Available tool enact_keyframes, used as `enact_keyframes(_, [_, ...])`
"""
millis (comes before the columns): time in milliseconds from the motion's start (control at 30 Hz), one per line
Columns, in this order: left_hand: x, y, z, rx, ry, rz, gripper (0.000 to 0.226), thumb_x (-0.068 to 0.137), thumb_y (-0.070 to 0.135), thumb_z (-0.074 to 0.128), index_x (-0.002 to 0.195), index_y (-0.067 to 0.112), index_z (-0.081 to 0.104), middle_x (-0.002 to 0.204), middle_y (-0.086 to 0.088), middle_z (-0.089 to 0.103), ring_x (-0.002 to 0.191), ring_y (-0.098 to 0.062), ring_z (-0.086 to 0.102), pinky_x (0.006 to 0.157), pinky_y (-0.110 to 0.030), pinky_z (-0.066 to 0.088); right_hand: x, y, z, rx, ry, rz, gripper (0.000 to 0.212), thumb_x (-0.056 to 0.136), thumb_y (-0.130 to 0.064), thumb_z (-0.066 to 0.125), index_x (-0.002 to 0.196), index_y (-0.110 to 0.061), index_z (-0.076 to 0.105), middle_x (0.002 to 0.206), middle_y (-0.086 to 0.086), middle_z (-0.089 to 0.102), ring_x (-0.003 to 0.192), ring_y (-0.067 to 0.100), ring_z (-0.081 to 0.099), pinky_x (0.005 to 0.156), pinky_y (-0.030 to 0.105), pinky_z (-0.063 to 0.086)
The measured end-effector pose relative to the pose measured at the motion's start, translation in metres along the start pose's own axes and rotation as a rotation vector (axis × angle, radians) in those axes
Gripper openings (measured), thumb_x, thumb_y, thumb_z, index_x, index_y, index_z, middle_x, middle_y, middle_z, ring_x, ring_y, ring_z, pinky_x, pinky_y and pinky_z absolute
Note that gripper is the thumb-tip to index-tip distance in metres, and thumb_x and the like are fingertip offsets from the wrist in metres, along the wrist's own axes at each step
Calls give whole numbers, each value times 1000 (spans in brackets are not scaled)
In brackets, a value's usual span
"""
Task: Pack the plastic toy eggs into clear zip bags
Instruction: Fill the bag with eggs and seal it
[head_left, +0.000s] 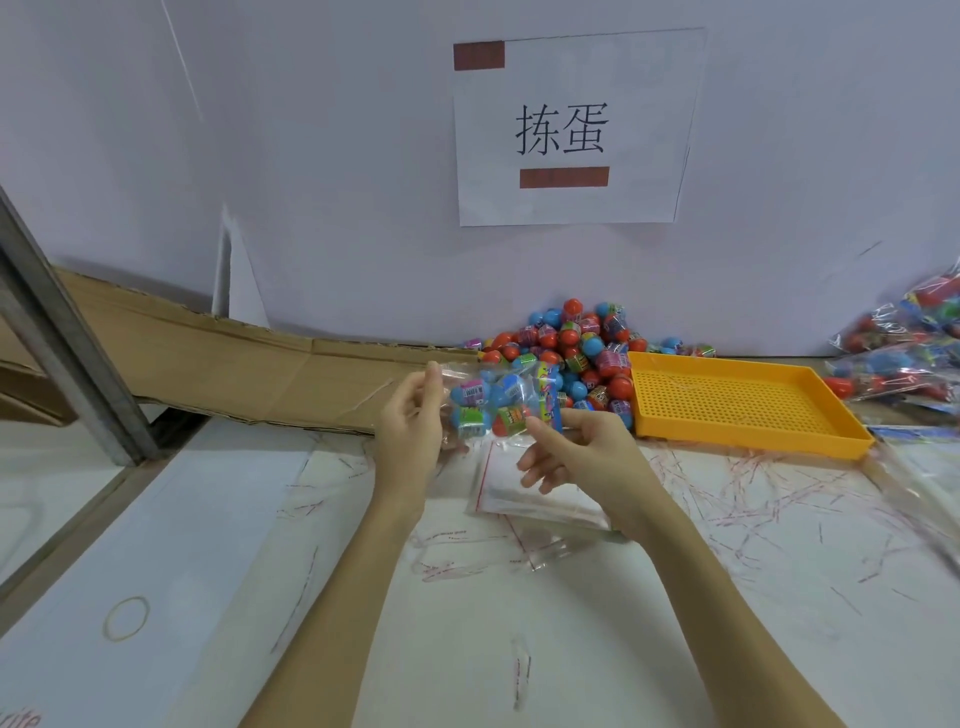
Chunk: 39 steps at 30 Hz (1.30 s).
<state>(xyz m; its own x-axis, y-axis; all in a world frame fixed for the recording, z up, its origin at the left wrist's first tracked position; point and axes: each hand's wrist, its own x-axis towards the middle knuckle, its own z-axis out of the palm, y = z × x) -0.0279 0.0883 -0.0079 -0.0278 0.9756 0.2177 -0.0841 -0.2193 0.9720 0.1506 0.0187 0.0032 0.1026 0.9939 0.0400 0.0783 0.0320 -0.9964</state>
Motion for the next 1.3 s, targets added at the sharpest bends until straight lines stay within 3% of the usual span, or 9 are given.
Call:
enact_keyframes(167, [-1,-6,1,75,-167,74,16,109,42,48,116,44,61,60,3,54,48,-14,44,38,-25,35,-1,0,-4,38,81,-61,24,101,-25,63,91,-4,68,72,13,72,59,23,66,50,24,51])
enact_keyframes(300, [3,-5,0,48,-80,127,14,108,33,53,110,38,66,82,0,72,53,-17,48,42,-27,36,-3,-5,-4,61,-34,-53,29,101,-27,62,88,-1,67,68,13,67,54,18,57,48,24,46])
enact_keyframes(433, [5,-3,-8,19,-120,143,18,108,29,54,117,38,67,66,-15,57,49,-25,40,41,-28,35,-4,-8,-9,60,4,-71,32,98,-33,65,75,-14,73,55,8,58,41,15,46,39,22,37])
enact_keyframes(567, [2,1,-9,0,-238,73,22,109,36,50,125,30,64,60,-3,60,51,-28,56,40,-29,39,-5,-5,-14,17,59,-74,19,98,-31,65,96,-16,77,58,17,64,38,20,55,33,22,38])
enact_keyframes(700, [2,1,-8,121,-282,78,11,107,31,55,117,31,60,75,-9,73,55,-29,69,43,-32,46,-3,-6,-14,98,86,-62,21,101,-23,62,110,-7,72,87,18,77,71,29,76,51,27,56])
enact_keyframes(867, [-4,-1,-5,259,-359,254,16,106,34,57,121,39,57,105,9,68,83,-18,74,58,-39,63,2,-10,-12,537,81,57,30,104,-41,53,122,-17,57,108,16,76,104,33,74,85,36,61])
enact_keyframes(1000, [-7,-4,-2,356,-508,361,33,101,6,62,112,37,65,121,11,51,105,-15,61,79,-25,57,0,-14,-9,878,-18,218,52,100,-60,49,119,-13,63,115,9,76,111,27,72,82,35,61])
enact_keyframes(1133, [-11,-3,2,387,-553,312,46,91,-10,61,106,33,71,124,8,46,109,-9,56,87,-22,54,4,-12,-7,781,56,189,67,97,-65,48,136,-11,55,129,5,70,124,28,64,93,34,56])
enact_keyframes(1300, [-11,-1,4,292,-586,270,26,98,3,65,105,25,77,116,1,48,98,-9,59,82,-26,56,3,-11,-4,547,171,124,39,99,-45,58,121,-14,66,112,8,77,102,25,75,84,34,60])
